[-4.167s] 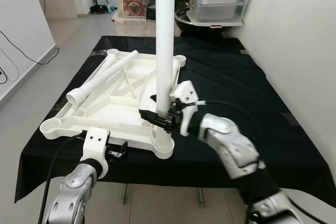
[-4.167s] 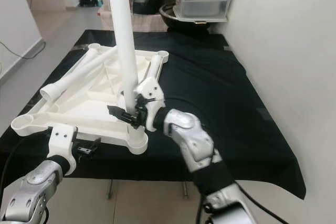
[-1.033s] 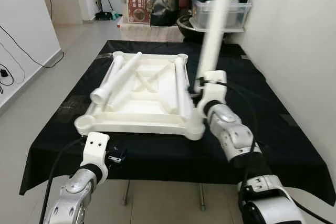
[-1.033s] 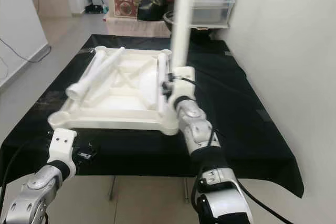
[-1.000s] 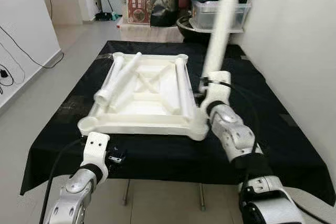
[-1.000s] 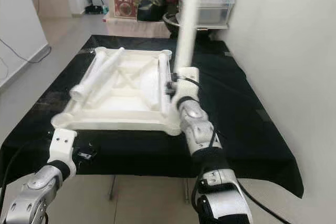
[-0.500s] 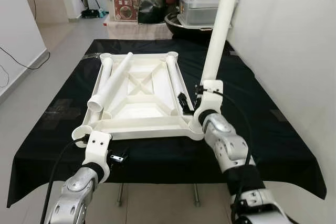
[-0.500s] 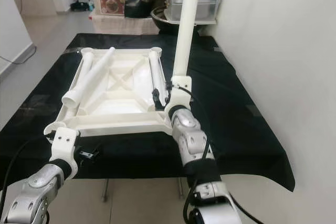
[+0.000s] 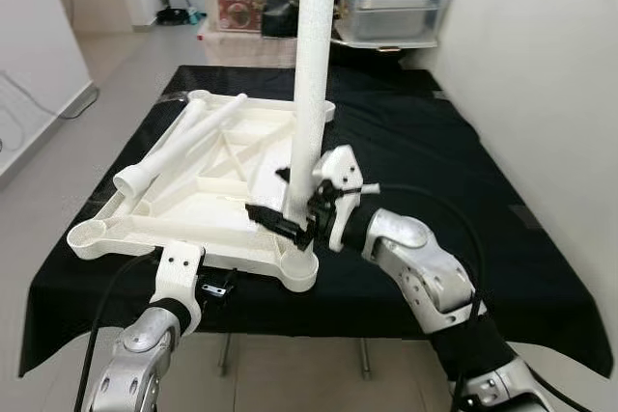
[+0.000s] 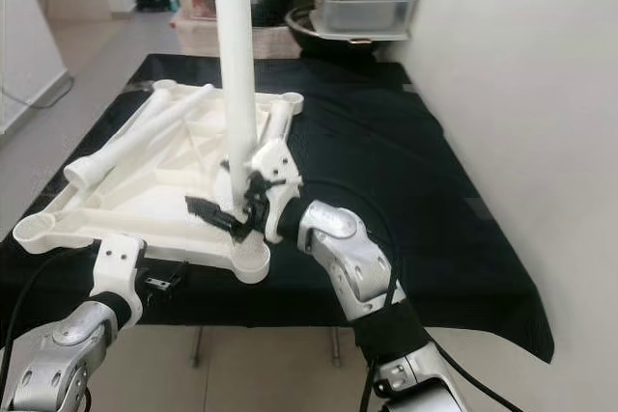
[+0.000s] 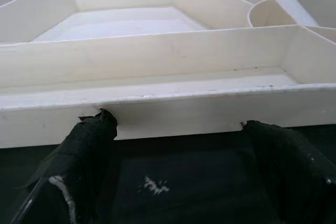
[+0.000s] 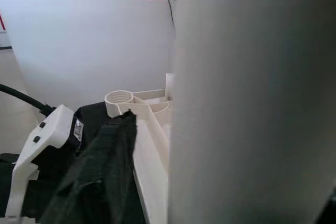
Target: Building children table
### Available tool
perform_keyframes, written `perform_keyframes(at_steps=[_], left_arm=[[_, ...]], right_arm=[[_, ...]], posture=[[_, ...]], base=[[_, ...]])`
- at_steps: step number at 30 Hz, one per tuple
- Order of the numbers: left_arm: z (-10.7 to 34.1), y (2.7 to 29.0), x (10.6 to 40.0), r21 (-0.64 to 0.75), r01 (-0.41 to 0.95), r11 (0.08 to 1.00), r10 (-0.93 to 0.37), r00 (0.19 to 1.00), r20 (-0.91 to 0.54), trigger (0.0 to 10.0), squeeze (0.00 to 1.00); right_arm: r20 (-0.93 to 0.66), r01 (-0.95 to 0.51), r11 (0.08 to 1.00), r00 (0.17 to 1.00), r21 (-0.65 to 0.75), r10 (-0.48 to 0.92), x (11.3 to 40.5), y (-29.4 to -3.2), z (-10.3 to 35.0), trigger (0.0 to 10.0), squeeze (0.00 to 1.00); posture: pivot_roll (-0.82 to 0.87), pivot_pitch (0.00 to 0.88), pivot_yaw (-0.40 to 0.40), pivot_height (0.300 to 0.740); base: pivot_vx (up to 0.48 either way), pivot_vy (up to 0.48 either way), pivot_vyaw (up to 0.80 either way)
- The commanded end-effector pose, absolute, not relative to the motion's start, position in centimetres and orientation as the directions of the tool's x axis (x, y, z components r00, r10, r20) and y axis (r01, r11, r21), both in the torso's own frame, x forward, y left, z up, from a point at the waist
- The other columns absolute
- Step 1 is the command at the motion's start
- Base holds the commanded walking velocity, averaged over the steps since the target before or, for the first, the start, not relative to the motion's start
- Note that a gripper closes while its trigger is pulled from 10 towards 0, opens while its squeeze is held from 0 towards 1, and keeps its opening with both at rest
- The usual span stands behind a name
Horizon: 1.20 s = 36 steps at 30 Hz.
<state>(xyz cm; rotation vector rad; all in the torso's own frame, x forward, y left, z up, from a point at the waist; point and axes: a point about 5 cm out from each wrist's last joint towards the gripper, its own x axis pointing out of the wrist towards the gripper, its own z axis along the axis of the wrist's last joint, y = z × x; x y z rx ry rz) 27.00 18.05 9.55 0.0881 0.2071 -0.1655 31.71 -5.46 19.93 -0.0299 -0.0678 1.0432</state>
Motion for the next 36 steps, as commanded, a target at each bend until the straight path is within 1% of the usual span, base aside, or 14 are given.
perform_keyframes(at_steps=[1, 5, 11, 12, 15, 16, 24, 25, 26, 27, 30, 31, 33, 36], left_arm=[[9.5, 18.2, 26.9, 0.078, 0.168, 0.983, -0.148, 0.967, -0.209, 10.0, 0.00], [9.5, 18.1, 26.9, 0.077, 0.172, 0.982, -0.153, 0.965, -0.211, 10.0, 0.00], [9.4, 18.1, 26.9, 0.077, 0.173, 0.982, -0.153, 0.965, -0.212, 10.0, 0.00], [9.4, 18.1, 26.9, 0.078, 0.173, 0.982, -0.153, 0.965, -0.213, 10.0, 0.00], [9.4, 18.1, 27.0, 0.078, 0.172, 0.982, -0.153, 0.965, -0.213, 10.0, 0.00], [9.5, 18.0, 27.0, 0.078, 0.173, 0.982, -0.153, 0.965, -0.212, 10.0, 0.00], [9.6, 18.1, 27.0, 0.084, 0.177, 0.981, -0.156, 0.965, -0.211, 10.0, 0.00], [9.6, 18.3, 27.0, 0.088, 0.175, 0.981, -0.154, 0.965, -0.211, 10.0, 0.00], [9.6, 18.3, 27.0, 0.088, 0.175, 0.981, -0.154, 0.965, -0.211, 10.0, 0.00], [9.6, 18.4, 27.1, 0.090, 0.173, 0.981, -0.152, 0.966, -0.210, 10.0, 0.00], [9.6, 18.3, 27.2, 0.090, 0.174, 0.981, -0.152, 0.966, -0.208, 10.0, 0.00], [9.6, 18.1, 27.3, 0.087, 0.177, 0.980, -0.156, 0.966, -0.205, 10.0, 0.00], [9.6, 18.0, 27.2, 0.085, 0.181, 0.980, -0.160, 0.965, -0.206, 10.0, 0.00], [9.5, 18.0, 27.2, 0.086, 0.181, 0.980, -0.160, 0.965, -0.207, 10.0, 0.00]], right_arm=[[-0.013, -0.831, 0.555, 0.556, -0.034, 0.831, 32.4, -5.1, 18.6, 0.0, 0.00], [-0.130, -0.411, 0.907, 0.898, 0.091, 0.420, 36.6, -8.9, 17.0, 0.0, 0.00], [-0.248, 0.035, 0.988, 0.969, 0.151, 0.003, 37.2, -13.3, 14.9, 0.0, 0.00], [-0.263, 0.092, 0.985, 0.963, 0.144, -0.051, 36.7, -13.4, 14.4, 3.1, 0.00], [-0.272, 0.117, 0.983, 0.959, 0.143, -0.075, 36.4, -13.4, 14.1, 3.1, 0.00], [-0.277, 0.122, 0.983, 0.957, 0.134, -0.081, 36.2, -13.0, 13.9, 10.0, 0.00], [-0.229, 0.033, 0.991, 0.973, 0.127, -0.003, 36.0, -11.2, 14.5, 10.0, 0.00], [-0.179, -0.017, 0.987, 0.983, 0.157, 0.045, 36.1, -10.5, 15.3, 10.0, 0.54], [-0.179, -0.017, 0.987, 0.983, 0.157, 0.045, 36.1, -10.5, 15.3, 10.0, 0.54], [-0.115, -0.101, 0.978, 0.986, 0.181, 0.123, 36.3, -9.9, 16.5, 10.0, 1.00], [-0.052, -0.217, 0.954, 0.971, 0.206, 0.232, 36.4, -9.3, 17.8, 10.0, 1.00], [0.041, -0.429, 0.875, 0.901, 0.223, 0.431, 35.8, -8.0, 19.5, 10.0, 0.00], [0.156, -0.756, 0.632, 0.654, 0.167, 0.741, 33.0, -6.2, 21.4, 10.0, 0.00], [0.172, -0.840, 0.527, 0.543, 0.131, 0.822, 31.7, -5.8, 21.6, 10.0, 0.00]], posture=[[0.10, 0.000, -0.059, 0.740], [0.10, 0.000, -0.059, 0.740], [0.10, 0.000, -0.059, 0.740], [0.10, 0.000, -0.056, 0.740], [0.10, 0.000, -0.056, 0.740], [0.11, 0.000, -0.052, 0.740], [0.11, 0.000, -0.050, 0.740], [0.11, 0.000, -0.050, 0.740], [0.11, 0.000, -0.050, 0.740], [0.10, 0.000, -0.049, 0.740], [0.10, 0.000, -0.049, 0.740], [0.10, 0.000, -0.049, 0.740], [0.10, 0.000, -0.048, 0.740], [0.10, 0.000, -0.048, 0.740]], base=[[0.000, 0.000, 0.00], [0.000, 0.000, 0.00], [0.000, 0.000, 0.00], [0.000, 0.000, 0.00], [0.000, 0.000, 0.00], [0.000, 0.000, 0.00], [0.000, 0.000, 0.00], [0.000, 0.000, 0.00], [0.000, 0.000, 0.00], [0.000, 0.000, 0.00], [0.000, 0.000, 0.00], [0.000, 0.000, 0.00], [0.000, 0.000, 0.00], [0.000, 0.000, 0.00]])
